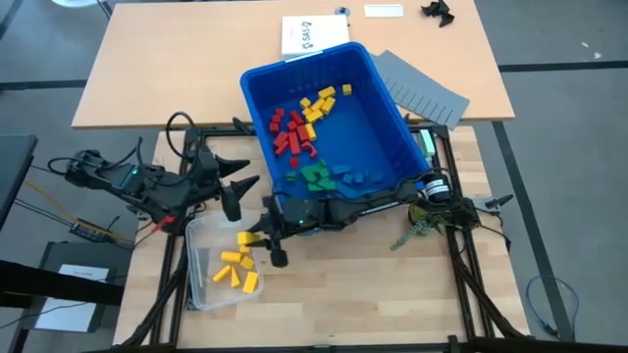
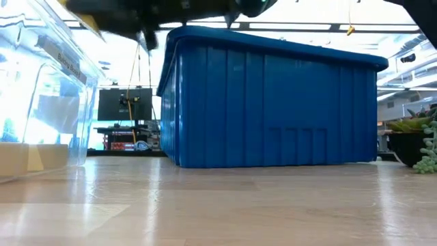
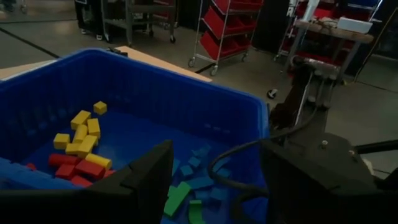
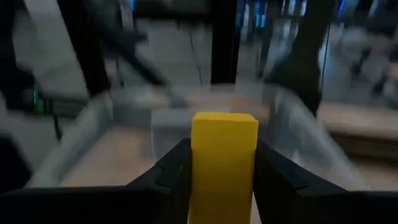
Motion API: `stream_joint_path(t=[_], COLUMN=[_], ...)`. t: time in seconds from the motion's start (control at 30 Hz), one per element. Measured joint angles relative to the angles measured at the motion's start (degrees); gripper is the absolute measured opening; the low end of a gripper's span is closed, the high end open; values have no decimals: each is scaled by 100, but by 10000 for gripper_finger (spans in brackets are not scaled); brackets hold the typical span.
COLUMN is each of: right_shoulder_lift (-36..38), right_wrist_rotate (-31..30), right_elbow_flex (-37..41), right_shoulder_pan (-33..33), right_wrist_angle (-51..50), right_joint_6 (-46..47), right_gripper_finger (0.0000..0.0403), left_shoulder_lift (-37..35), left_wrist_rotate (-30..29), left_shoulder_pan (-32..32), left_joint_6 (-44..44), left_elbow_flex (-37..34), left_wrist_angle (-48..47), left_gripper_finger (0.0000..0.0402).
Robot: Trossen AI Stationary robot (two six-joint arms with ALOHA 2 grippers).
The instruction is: Sort Items/Unsort Items
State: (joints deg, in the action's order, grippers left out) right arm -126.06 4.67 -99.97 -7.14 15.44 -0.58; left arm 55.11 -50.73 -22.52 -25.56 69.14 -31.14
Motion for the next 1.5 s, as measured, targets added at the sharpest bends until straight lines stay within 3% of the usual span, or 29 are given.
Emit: stream_joint_path(t=[0.3, 0.6, 0.83, 1.27, 1.5], right_shoulder_lift=[-848, -848, -283, 1052, 1590], right_wrist_rotate=[225, -206, -208, -848, -851], right_elbow_flex=[-1203, -1350, -1350, -1350, -1350], right_shoulder_pan=[-32, -61, -57, 34, 319], right_wrist_angle=[44, -334, -1310, -3931, -4729], right_joint_6=[0, -335, -830, -1615, -1600], right_gripper_finger=[136, 235, 266, 251, 251], left_shoulder_lift=[2, 2, 2, 2, 2], left_wrist_rotate=[-28, -15, -11, -4, -4], left_shoulder_pan=[0, 0, 0, 0, 0], left_joint_6=[-2, -15, -17, -24, -24], left_elbow_flex=[0, -4, -4, -4, -4], left_wrist_angle=[-7, -16, -50, -48, -43], left_gripper_finger=[248, 248, 248, 248, 248])
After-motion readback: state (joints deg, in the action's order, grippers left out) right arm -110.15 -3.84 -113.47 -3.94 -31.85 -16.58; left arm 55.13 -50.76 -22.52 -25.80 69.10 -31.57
